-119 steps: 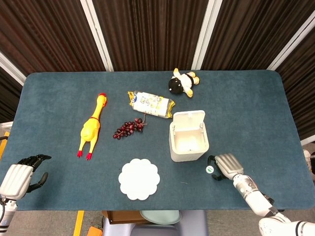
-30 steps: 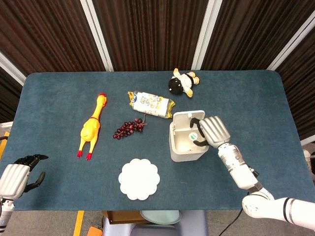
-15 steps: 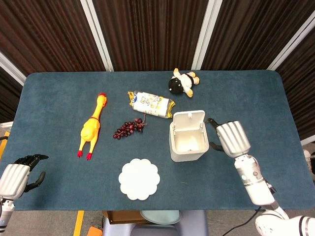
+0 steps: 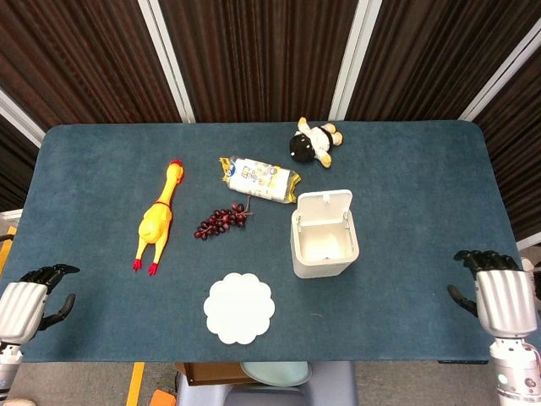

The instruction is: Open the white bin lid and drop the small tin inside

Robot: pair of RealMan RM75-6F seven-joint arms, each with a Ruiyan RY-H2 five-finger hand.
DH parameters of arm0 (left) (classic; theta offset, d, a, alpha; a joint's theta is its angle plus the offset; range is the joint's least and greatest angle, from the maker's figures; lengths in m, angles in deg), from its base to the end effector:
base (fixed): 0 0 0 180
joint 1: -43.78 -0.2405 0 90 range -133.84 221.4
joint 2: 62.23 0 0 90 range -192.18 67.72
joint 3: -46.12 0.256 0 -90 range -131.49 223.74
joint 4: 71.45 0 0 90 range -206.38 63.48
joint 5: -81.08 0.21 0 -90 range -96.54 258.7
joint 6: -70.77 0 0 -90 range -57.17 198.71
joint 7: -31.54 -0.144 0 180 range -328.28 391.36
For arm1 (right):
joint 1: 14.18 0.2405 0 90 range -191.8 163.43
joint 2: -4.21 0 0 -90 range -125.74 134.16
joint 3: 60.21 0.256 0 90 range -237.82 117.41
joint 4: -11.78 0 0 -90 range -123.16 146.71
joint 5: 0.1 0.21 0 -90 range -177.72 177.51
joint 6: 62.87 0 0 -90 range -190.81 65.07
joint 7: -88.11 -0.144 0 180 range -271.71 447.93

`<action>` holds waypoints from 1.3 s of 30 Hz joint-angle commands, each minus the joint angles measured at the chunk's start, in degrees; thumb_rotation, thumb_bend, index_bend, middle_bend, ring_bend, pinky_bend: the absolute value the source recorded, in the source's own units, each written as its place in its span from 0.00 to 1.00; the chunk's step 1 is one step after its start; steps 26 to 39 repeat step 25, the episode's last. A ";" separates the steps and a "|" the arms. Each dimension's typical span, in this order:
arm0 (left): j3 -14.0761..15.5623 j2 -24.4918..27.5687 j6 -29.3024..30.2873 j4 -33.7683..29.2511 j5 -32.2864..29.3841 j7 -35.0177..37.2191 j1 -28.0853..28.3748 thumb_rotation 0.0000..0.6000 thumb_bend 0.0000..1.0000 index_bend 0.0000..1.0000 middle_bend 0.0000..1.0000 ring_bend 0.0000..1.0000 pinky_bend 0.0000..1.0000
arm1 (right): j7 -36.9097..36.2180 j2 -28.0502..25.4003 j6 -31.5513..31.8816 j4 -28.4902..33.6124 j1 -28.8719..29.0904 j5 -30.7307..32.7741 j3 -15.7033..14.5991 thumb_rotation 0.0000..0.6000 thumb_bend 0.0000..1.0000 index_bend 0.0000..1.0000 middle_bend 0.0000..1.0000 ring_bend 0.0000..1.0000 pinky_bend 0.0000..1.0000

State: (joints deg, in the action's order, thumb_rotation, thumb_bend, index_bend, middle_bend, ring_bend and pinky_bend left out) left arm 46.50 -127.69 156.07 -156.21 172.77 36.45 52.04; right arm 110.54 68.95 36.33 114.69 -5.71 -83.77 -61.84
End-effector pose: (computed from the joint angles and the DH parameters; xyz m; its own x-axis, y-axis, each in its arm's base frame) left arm -0.3158 0.1893 0.1514 0.4294 0.0293 0.9026 0.8944 -0.1525 -0.4206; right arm -0.2653 -0.1770 0.1669 0.5649 0.1619 0.8091 -0.8228 0.0370 0.5671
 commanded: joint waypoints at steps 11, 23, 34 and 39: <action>-0.88 -2.10 -0.19 1.85 -1.06 -3.09 0.13 1.00 0.44 0.27 0.32 0.34 0.43 | -0.78 0.82 -13.58 -6.60 -0.74 12.03 1.49 1.00 0.06 0.06 0.10 0.01 0.10; -0.75 -2.66 -0.36 2.73 -0.61 -2.56 0.38 1.00 0.44 0.24 0.31 0.34 0.43 | 1.89 3.15 -14.26 -8.06 -1.46 9.58 1.54 1.00 0.06 0.00 0.01 0.00 0.08; -0.72 -2.68 -0.55 2.77 -0.65 -2.60 0.44 1.00 0.44 0.24 0.31 0.34 0.43 | 1.72 3.11 -14.17 -7.97 -1.67 9.41 1.72 1.00 0.06 0.00 0.01 0.00 0.08; -0.72 -2.68 -0.55 2.77 -0.65 -2.60 0.44 1.00 0.44 0.24 0.31 0.34 0.43 | 1.72 3.11 -14.17 -7.97 -1.67 9.41 1.72 1.00 0.06 0.00 0.01 0.00 0.08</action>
